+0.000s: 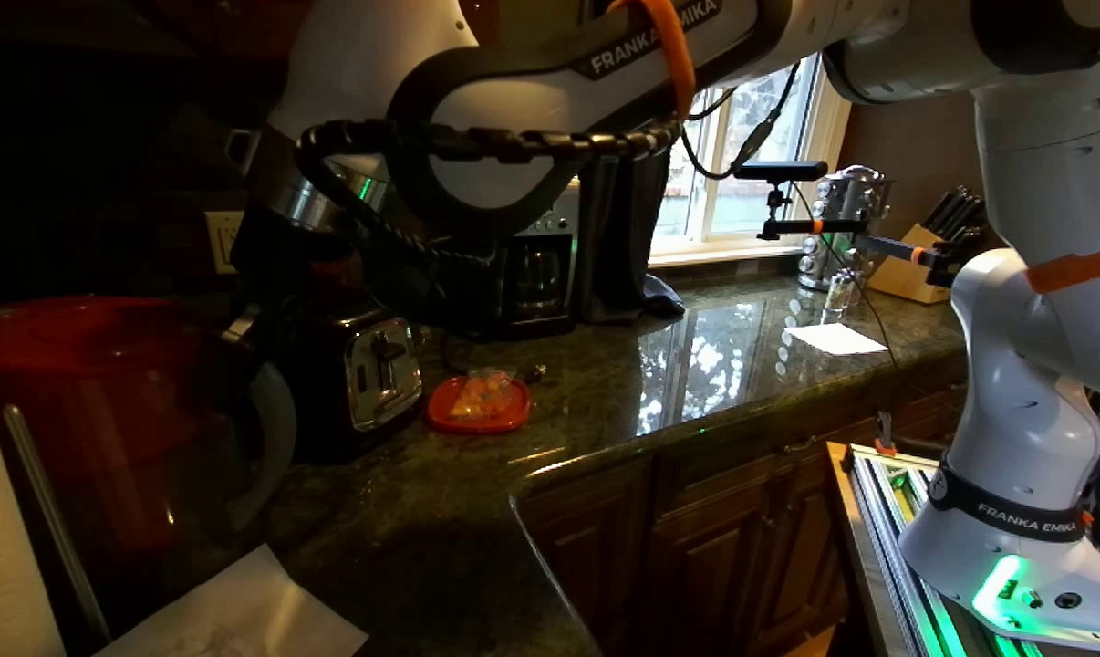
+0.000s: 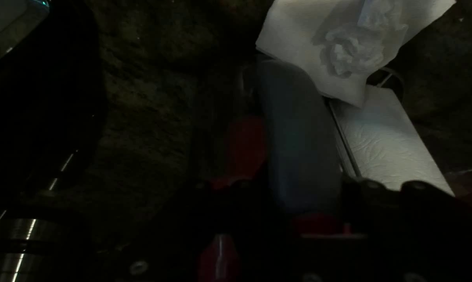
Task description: Pull the clear jug backwards and then remove its lid
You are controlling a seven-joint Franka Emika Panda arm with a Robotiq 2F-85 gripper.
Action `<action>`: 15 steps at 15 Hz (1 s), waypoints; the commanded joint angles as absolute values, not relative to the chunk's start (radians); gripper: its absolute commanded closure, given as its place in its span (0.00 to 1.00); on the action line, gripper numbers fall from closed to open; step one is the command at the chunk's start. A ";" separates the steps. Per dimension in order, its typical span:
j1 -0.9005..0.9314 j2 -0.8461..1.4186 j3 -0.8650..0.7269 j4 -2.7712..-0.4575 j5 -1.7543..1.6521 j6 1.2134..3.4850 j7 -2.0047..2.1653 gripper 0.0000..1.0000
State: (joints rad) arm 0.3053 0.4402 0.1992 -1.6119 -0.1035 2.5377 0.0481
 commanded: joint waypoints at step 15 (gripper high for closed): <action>0.218 0.173 0.211 -1.970 -0.045 2.845 -0.016 0.98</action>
State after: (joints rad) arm 0.2361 0.2458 0.1957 -1.8723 -0.0809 2.8231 0.0167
